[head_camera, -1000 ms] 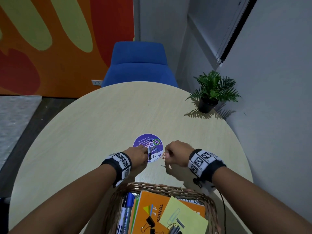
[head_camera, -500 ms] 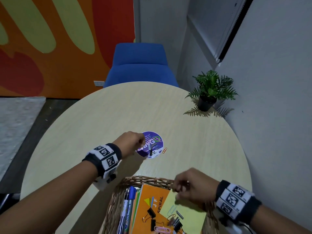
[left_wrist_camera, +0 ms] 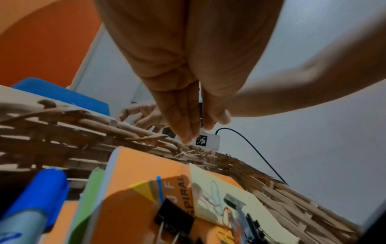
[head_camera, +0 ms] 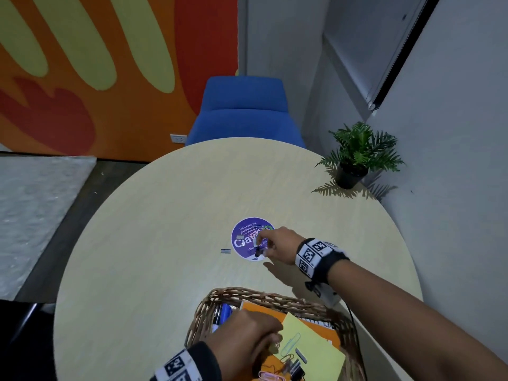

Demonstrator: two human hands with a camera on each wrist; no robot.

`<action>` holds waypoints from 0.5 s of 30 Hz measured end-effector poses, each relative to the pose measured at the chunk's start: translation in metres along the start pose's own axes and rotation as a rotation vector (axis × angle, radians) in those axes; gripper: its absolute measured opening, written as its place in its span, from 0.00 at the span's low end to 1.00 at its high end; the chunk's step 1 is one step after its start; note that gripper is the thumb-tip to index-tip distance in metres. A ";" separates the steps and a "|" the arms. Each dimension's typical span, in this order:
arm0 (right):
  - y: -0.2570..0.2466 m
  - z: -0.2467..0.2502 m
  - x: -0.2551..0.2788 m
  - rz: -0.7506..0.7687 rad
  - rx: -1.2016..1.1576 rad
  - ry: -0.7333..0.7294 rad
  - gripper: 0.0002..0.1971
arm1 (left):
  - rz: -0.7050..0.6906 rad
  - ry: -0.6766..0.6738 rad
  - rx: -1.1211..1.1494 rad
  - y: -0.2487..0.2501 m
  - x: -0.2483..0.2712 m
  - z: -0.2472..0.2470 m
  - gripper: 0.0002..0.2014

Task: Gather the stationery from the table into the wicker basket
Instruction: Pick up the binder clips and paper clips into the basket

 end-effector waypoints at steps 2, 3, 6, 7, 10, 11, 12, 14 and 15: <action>-0.005 -0.006 -0.012 0.000 0.072 -0.074 0.17 | 0.005 0.019 -0.018 -0.001 0.003 0.007 0.16; -0.007 -0.008 -0.016 0.000 0.088 -0.104 0.18 | 0.017 0.041 -0.058 -0.003 0.006 0.014 0.21; -0.008 -0.015 -0.025 -0.005 0.081 -0.146 0.16 | 0.113 0.134 -0.131 -0.022 0.013 0.040 0.29; -0.008 -0.017 -0.026 -0.008 0.085 -0.157 0.15 | 0.164 0.168 -0.142 -0.034 0.012 0.050 0.29; -0.007 -0.020 -0.029 -0.034 0.091 -0.148 0.11 | 0.282 0.204 -0.234 -0.075 -0.004 0.078 0.30; -0.006 -0.020 -0.030 -0.041 0.090 -0.140 0.10 | 0.307 0.192 -0.279 -0.089 -0.014 0.086 0.27; -0.005 -0.019 -0.030 -0.046 0.089 -0.135 0.10 | 0.331 0.177 -0.324 -0.103 -0.026 0.093 0.22; -0.005 -0.013 -0.026 -0.038 0.100 -0.115 0.09 | 0.371 0.144 -0.383 -0.129 -0.051 0.102 0.16; -0.005 -0.008 -0.021 -0.028 0.088 -0.090 0.08 | 0.392 0.121 -0.392 -0.140 -0.062 0.103 0.15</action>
Point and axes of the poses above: each hand's wrist, its own x-axis away from the middle knuckle, its own z-axis out of the back of the hand, y = z × x, the point moved 2 cm from there along -x, towards the middle knuckle, and after that the axes turned 3 degrees about -x, right-handed, at the moved point
